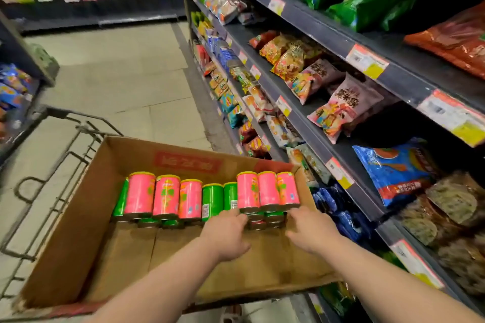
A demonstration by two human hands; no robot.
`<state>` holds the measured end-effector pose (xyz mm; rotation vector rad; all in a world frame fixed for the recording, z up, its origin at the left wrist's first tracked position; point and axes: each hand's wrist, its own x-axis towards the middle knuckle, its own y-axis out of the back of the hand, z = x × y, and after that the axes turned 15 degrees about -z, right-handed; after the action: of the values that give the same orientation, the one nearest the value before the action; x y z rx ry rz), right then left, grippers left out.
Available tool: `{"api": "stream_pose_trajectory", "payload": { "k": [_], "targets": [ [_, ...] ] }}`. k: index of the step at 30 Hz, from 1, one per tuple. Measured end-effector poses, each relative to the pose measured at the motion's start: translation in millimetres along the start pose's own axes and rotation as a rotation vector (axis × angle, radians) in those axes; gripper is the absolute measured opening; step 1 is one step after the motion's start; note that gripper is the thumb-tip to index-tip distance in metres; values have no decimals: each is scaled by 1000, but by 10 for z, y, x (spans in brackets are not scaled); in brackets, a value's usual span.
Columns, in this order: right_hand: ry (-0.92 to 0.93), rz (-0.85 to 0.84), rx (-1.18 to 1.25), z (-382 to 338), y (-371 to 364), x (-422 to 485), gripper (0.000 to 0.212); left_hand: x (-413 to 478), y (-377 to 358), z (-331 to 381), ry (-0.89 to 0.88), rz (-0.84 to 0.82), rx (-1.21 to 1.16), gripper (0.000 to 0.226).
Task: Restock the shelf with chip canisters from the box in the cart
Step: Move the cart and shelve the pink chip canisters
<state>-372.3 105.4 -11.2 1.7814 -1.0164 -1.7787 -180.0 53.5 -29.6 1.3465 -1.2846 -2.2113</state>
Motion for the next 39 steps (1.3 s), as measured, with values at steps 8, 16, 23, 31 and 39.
{"api": "stream_pose_trajectory", "payload": {
  "k": [8,16,23,31,39],
  "targets": [
    [-95,-63,105,-74,149,768,42,689,163,-497,-9,-114,-37,62],
    [-177,-141,222,-25,166,1331,40,1242,184,-625,9,-161,-286,68],
    [-244,-142,435,-12,102,1753,55,1591,146,-595,79,-180,-643,74],
    [-305,-94,674,-61,-26,1993,64,1825,46,-539,193,-125,-942,63],
    [-406,-78,686,-111,-68,2040,68,1856,-79,-454,276,-42,-982,89]
  ]
}}
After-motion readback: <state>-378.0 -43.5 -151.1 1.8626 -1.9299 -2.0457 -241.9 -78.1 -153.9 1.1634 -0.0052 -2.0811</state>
